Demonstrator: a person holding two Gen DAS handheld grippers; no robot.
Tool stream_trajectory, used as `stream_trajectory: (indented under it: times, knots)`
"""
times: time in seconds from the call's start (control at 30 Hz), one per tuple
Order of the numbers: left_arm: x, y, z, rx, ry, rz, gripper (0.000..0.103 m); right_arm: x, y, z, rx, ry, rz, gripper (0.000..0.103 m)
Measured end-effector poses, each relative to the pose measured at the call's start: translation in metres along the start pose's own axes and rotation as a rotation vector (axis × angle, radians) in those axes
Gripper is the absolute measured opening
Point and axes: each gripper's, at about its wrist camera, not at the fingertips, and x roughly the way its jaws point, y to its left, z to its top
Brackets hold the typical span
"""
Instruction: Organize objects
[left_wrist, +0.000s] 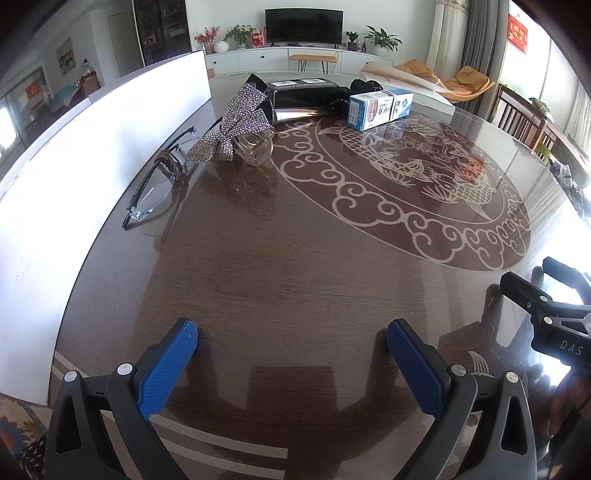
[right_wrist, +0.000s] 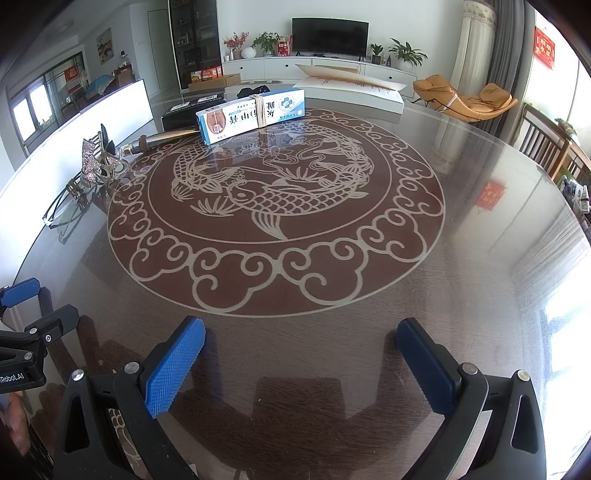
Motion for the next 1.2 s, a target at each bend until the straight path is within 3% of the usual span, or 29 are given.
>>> stream_trajectory:
  times: [1.2]
  knots:
    - [-0.0025, 0.0005, -0.0018, -0.004, -0.014, 0.003, 0.103, 0.0000, 0.0000, -0.0001, 0.001, 0.000, 0.000, 0.103]
